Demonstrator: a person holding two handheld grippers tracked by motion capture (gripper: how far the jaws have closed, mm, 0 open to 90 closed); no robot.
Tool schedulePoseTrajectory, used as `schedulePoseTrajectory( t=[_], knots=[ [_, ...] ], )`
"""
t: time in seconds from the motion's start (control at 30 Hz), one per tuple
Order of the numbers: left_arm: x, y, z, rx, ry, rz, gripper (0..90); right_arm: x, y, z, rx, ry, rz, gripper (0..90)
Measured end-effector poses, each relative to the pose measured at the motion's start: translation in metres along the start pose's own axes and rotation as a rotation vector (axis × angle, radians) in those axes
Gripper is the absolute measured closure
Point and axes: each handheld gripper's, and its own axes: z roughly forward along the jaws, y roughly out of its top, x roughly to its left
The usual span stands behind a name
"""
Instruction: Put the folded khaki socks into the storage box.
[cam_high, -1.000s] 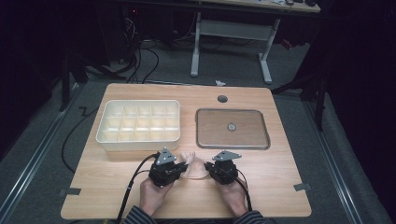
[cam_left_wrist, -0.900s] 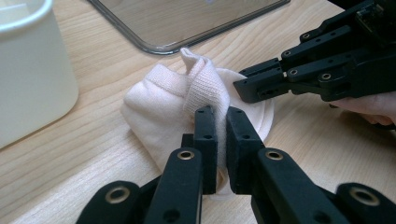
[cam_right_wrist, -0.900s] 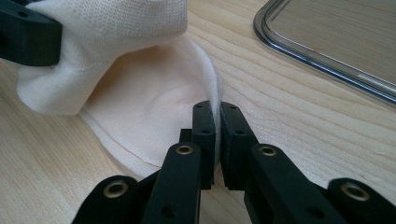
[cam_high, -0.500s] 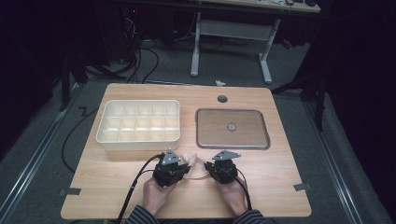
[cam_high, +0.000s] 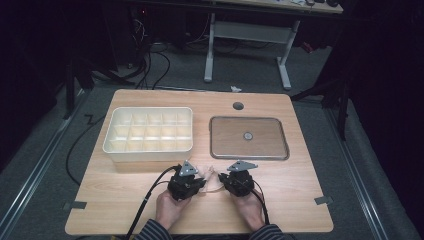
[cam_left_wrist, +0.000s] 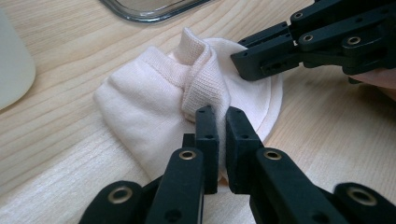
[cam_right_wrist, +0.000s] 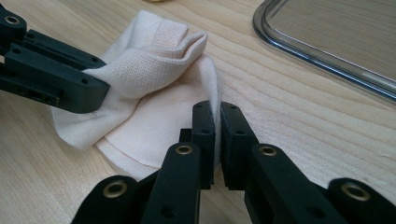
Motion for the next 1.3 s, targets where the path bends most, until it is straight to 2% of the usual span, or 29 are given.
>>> schedulePoseTrajectory(
  t=[0.1, 0.13, 0.17, 0.2, 0.37, 0.67, 0.77, 0.87, 1.0, 1.17, 1.2, 1.3],
  knots=[
    [0.0, 0.0, -0.001, 0.003, -0.002, 0.014, 83.9, 0.0, 0.0, 0.0, 0.0, 0.002, 0.0, 84.6],
    [-0.001, 0.0, -0.002, 0.001, 0.002, 0.004, 81.7, 0.0, 0.0, 0.0, -0.004, 0.001, -0.001, 81.0],
    [-0.001, 0.0, -0.002, 0.001, 0.002, 0.004, 80.0, 0.0, 0.0, 0.0, -0.004, 0.001, -0.001, 81.0],
    [-0.001, 0.001, -0.003, 0.0, -0.009, -0.002, 78.1, 0.001, 0.0, -0.001, -0.011, -0.009, 0.001, 77.2],
    [-0.002, 0.002, -0.007, -0.007, -0.02, 0.01, 70.7, 0.005, 0.001, -0.008, -0.036, -0.03, -0.013, 70.9],
    [-0.004, 0.003, -0.02, -0.052, -0.047, 0.003, 56.4, 0.006, 0.005, -0.019, -0.067, -0.036, -0.018, 61.0],
    [-0.003, 0.002, -0.027, -0.072, -0.035, -0.001, 51.7, 0.007, 0.008, -0.024, -0.08, -0.037, -0.011, 55.5],
    [0.002, -0.001, -0.032, -0.077, -0.01, -0.023, 47.7, 0.009, 0.01, -0.027, -0.092, -0.038, -0.016, 52.4],
    [0.01, -0.003, -0.034, -0.083, 0.026, -0.085, 44.4, 0.012, 0.013, -0.029, -0.1, -0.032, -0.019, 49.7],
    [0.02, -0.004, -0.031, -0.061, 0.069, -0.125, 42.6, 0.016, 0.017, -0.027, -0.1, -0.03, -0.029, 47.8],
    [0.023, -0.005, -0.026, -0.045, 0.088, -0.13, 41.9, 0.018, 0.019, -0.027, -0.1, -0.028, -0.034, 46.9],
    [0.024, -0.006, -0.018, -0.025, 0.108, -0.142, 40.7, 0.021, 0.022, -0.025, -0.101, -0.023, -0.037, 45.7]
  ],
)
